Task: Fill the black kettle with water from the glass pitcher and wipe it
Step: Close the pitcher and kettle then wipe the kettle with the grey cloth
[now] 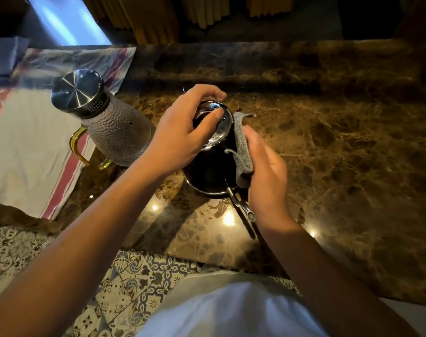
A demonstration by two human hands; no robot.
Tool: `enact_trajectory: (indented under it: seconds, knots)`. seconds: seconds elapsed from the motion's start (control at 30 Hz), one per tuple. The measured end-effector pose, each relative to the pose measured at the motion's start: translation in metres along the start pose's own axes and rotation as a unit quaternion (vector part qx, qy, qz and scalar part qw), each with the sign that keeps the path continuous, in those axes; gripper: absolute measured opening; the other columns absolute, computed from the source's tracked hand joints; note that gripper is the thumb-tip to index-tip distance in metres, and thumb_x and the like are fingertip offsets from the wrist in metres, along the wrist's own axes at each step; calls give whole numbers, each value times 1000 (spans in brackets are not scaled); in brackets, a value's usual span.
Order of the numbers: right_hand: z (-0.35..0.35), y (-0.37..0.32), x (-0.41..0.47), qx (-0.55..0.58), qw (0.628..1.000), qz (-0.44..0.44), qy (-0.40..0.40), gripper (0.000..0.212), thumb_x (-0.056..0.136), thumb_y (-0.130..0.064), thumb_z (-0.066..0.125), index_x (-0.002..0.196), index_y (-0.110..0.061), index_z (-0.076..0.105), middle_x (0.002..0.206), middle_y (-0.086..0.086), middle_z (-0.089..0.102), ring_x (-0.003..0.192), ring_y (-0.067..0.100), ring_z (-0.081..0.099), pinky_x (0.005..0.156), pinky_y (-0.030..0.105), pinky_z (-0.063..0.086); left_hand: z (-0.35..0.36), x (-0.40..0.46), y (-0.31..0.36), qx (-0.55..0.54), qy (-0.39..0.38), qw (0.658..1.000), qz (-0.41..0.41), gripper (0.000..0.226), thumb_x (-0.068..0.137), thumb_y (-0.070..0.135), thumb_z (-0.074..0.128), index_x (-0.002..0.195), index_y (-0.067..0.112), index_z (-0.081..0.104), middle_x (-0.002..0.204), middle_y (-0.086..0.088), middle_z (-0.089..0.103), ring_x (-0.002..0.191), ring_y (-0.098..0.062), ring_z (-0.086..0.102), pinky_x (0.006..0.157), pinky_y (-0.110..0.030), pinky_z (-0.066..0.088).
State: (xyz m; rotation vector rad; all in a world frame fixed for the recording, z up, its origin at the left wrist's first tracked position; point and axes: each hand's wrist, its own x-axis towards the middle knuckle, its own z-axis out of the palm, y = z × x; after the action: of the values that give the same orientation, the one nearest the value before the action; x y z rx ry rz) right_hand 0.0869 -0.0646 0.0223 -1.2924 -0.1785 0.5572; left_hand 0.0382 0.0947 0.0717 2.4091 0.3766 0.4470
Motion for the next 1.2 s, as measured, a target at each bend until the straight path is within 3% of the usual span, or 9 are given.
enact_trajectory:
  seconds: [0.07,0.3,0.4,0.53,0.63,0.73,0.93,1.07,1.2]
  knots:
    - [3,7,10,-84,993,-81,10,24,104,-25,63,125,-33,70,133,-9,70,131,8,61,114,44,49,1,0,-1,-6,3,1000,2,32,106,29,55,137,20,53,128,8,63,117,-12,63,100,-45,56]
    - [13,25,40,-192,968,-144,-67,51,111,-40,29,156,-21,44,156,-10,49,144,1,44,123,36,36,2,3,-4,3,9,999,40,33,107,22,55,139,15,60,131,6,63,121,-8,61,103,-31,52]
    - [20,21,52,-190,971,-131,-68,56,109,-40,24,151,-16,51,152,-4,54,140,-2,46,122,28,35,2,3,-4,5,10,999,35,33,107,23,54,139,17,61,131,7,63,121,-8,61,103,-30,51]
    - [10,30,69,-200,972,-94,-75,53,111,-42,26,138,-20,66,135,1,69,130,12,61,115,45,45,5,2,-5,6,15,1000,16,36,106,32,54,139,18,60,132,9,63,122,-8,61,104,-39,53]
    - [-2,53,46,-214,970,-95,-66,52,109,-45,23,155,-31,43,163,-6,41,153,7,35,128,45,28,6,1,-1,2,22,1000,7,41,99,45,58,133,22,61,126,13,62,119,-7,61,102,-44,53]
    - [-5,65,17,-241,963,-102,-67,53,105,-52,21,157,-44,18,171,-16,17,158,-3,10,132,41,15,5,2,-1,-14,20,1000,1,42,97,48,57,132,24,63,126,19,62,123,-8,61,104,-49,53]
    - [15,38,52,-182,970,-149,-67,51,107,-47,23,149,-29,47,157,-6,48,149,10,41,125,48,33,3,5,-10,-30,-11,999,18,35,107,29,56,141,24,62,137,40,44,154,-6,34,124,-48,37]
    - [10,56,58,-213,957,-193,-41,43,108,-35,23,145,-27,43,142,-23,47,136,-17,40,117,20,32,3,6,-14,-30,-4,999,25,36,107,31,55,140,20,63,145,9,62,154,-11,36,124,-49,36]
    - [-7,68,41,-247,956,-148,-57,51,111,-32,23,158,-17,36,160,-16,34,145,-21,22,119,7,16,4,6,-14,-26,6,999,23,35,106,30,55,139,23,64,143,8,63,151,-11,41,121,-51,38]
